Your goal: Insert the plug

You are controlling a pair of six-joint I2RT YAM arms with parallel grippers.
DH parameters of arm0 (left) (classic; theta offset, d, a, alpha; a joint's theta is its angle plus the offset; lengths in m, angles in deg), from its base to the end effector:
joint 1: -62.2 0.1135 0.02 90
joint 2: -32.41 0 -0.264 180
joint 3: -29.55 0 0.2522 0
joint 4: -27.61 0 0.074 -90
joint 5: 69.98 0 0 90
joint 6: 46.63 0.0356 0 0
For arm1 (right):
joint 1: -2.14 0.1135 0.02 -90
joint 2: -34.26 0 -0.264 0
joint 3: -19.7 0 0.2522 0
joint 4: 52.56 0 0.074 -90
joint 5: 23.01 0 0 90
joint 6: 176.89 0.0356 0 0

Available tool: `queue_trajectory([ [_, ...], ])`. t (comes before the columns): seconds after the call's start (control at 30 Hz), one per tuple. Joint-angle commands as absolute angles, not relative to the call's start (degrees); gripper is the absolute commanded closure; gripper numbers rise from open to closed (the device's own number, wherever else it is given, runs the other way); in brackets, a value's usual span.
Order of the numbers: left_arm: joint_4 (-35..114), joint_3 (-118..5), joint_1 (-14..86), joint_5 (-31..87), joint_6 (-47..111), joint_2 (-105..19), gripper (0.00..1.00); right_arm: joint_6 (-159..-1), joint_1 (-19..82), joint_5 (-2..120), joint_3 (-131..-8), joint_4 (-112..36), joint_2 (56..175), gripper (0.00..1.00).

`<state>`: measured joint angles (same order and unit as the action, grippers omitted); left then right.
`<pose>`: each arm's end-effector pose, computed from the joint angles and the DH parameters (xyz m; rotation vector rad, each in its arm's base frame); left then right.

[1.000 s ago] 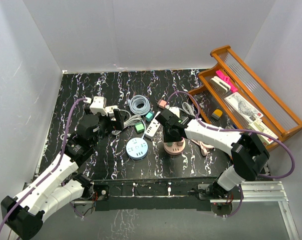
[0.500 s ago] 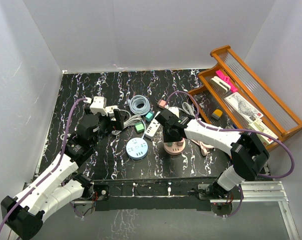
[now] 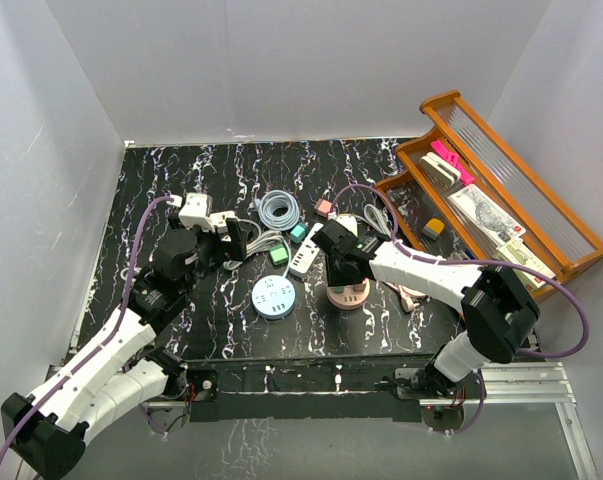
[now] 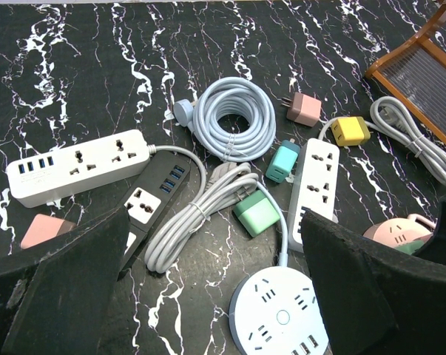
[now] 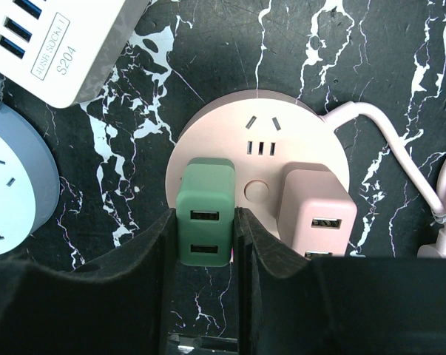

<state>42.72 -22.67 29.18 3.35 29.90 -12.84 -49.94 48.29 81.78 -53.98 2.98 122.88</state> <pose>0.1661 -0.0958 0.3163 0.0760 1.7179 -0.3542 0.2099 0.2054 0.2102 -0.1575 2.7136 0.0461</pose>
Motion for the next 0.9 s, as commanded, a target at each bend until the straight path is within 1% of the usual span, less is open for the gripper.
queue_trajectory([
  [0.0, 41.8, -22.7, 29.0, 3.4, 30.5, -11.7, 0.02, -49.4, 48.2, 78.3, -48.1, 1.6, 128.5, 1.00],
  [0.37, 41.9, -22.6, 29.0, 3.2, 30.5, -11.5, 0.02, -48.7, 48.2, 80.3, -48.0, 2.9, 130.4, 1.00],
  [0.53, 41.9, -22.6, 29.0, 3.3, 30.5, -11.6, 0.02, -48.1, 48.2, 81.4, -50.7, 4.3, 127.9, 0.99],
  [0.63, 41.9, -22.5, 29.1, 3.6, 30.5, -11.9, 0.02, -47.7, 48.2, 82.5, -53.4, 5.8, 124.9, 0.89],
  [0.77, 41.3, -22.6, 29.0, 4.9, 30.5, -12.3, 0.02, -47.7, 48.0, 82.5, -55.2, 6.7, 121.2, 0.79],
  [0.87, 40.4, -22.7, 29.0, 5.3, 30.4, -13.1, 0.02, -48.4, 47.9, 80.9, -55.1, 6.2, 119.3, 0.68],
])
